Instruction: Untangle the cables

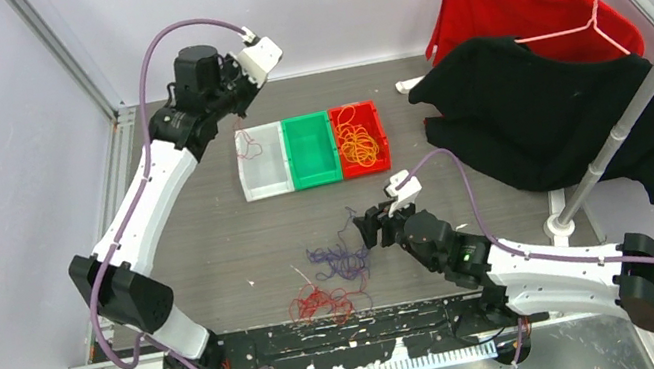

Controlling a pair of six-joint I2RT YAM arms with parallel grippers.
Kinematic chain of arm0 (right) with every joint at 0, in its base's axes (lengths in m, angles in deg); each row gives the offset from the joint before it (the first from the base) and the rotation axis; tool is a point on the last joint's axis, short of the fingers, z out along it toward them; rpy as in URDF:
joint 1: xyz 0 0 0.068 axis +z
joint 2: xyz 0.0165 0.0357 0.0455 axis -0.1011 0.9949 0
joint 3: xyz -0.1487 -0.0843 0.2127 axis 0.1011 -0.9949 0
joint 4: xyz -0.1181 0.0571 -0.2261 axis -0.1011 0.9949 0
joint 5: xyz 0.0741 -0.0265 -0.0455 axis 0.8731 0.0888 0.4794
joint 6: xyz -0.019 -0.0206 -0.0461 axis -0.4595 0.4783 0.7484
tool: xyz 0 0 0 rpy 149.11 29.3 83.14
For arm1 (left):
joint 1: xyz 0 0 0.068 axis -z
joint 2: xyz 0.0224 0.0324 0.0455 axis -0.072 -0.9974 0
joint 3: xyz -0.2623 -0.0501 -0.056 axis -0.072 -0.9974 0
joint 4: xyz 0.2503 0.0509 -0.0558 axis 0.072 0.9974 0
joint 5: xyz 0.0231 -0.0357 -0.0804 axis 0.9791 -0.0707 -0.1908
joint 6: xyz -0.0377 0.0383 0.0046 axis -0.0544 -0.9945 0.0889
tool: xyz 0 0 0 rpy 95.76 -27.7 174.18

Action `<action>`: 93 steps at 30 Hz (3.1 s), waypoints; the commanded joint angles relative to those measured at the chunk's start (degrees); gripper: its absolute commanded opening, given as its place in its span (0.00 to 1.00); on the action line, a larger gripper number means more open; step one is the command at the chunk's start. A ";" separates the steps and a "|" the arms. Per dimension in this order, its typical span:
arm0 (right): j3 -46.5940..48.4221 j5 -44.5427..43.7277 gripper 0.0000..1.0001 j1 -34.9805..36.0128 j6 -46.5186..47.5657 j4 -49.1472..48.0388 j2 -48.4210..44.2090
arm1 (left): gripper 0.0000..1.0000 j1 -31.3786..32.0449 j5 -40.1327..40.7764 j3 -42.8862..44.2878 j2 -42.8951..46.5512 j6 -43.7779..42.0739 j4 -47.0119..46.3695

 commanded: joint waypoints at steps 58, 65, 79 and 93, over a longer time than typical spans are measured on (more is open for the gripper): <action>15.40 1.31 0.67 -21.63 -2.10 4.97 10.53 | 0.00 -2.18 0.39 -12.13 -8.78 2.15 -14.77; 23.93 2.96 0.67 -29.45 -0.44 3.88 22.80 | 0.00 -4.04 -0.51 -14.11 -14.01 4.68 -18.92; 38.67 13.94 0.64 -39.82 0.34 4.71 42.66 | 0.00 -4.42 -0.32 -19.90 -20.97 6.46 -30.21; 40.40 17.60 0.54 -40.19 -0.02 3.97 50.98 | 0.04 -5.22 0.72 -22.58 -21.29 4.85 -31.46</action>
